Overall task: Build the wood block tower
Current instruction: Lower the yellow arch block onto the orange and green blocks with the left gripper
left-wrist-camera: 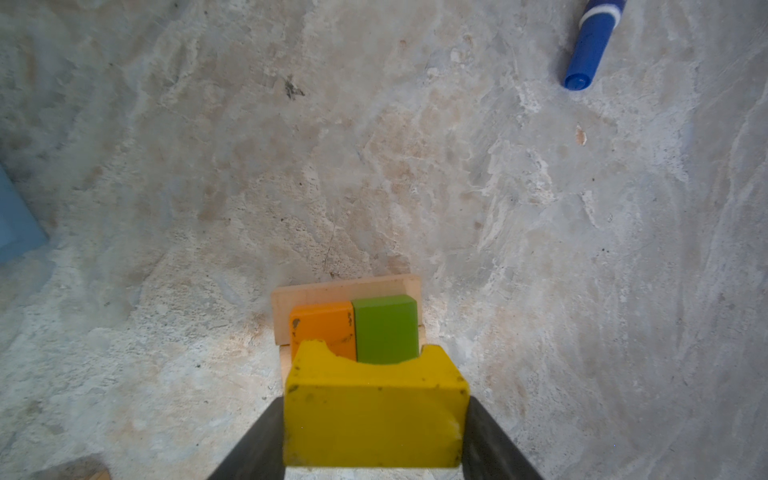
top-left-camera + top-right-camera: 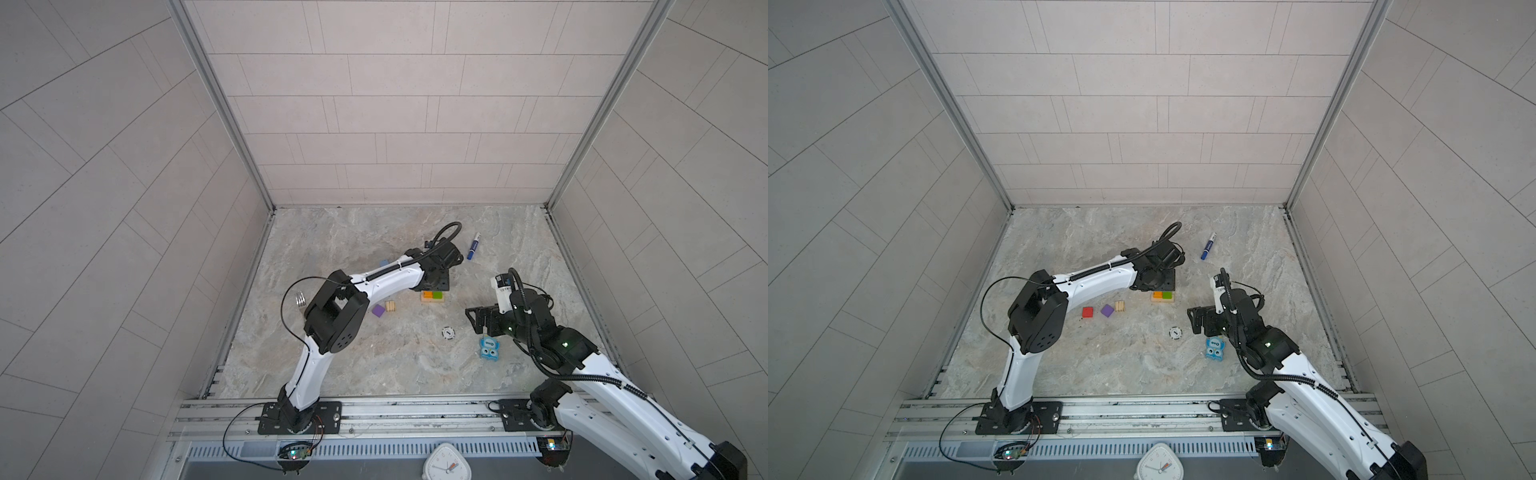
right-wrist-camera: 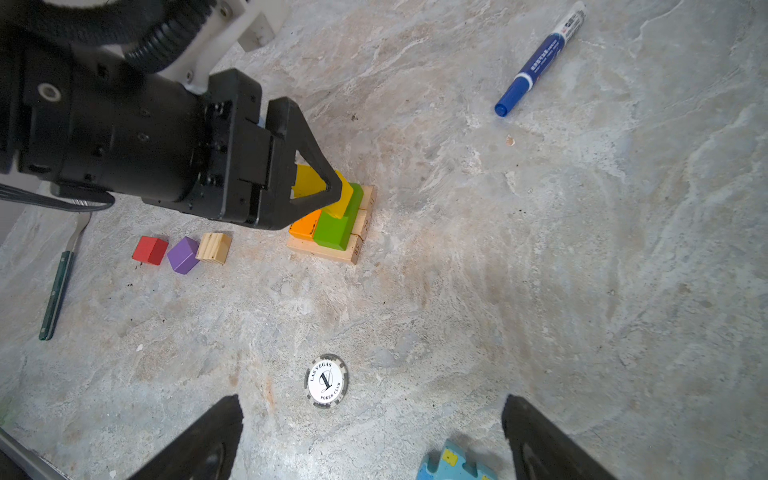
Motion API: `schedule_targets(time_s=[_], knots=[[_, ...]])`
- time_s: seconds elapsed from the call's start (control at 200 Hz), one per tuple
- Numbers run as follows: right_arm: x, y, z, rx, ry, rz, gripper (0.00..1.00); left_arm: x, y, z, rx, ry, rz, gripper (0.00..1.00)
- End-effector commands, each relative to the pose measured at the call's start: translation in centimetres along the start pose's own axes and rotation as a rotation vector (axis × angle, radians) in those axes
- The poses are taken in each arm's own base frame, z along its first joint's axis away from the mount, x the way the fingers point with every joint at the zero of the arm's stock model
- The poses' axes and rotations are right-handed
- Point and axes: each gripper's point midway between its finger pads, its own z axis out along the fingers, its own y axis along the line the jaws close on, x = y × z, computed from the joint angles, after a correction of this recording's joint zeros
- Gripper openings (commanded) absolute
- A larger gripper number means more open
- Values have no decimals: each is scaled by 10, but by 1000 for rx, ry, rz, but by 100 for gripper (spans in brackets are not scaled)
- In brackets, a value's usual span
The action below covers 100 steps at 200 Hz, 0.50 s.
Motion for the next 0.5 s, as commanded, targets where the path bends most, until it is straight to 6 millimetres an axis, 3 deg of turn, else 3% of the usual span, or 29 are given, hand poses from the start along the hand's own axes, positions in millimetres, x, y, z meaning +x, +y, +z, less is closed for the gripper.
schedule_targets(time_s=[0.0,0.495], knots=[[3,-4,1,14,6,10,99,5,9,10,-38,10,3,43],[5,-5,2,15,10,14,99,6,8,12,-29,15,1,49]])
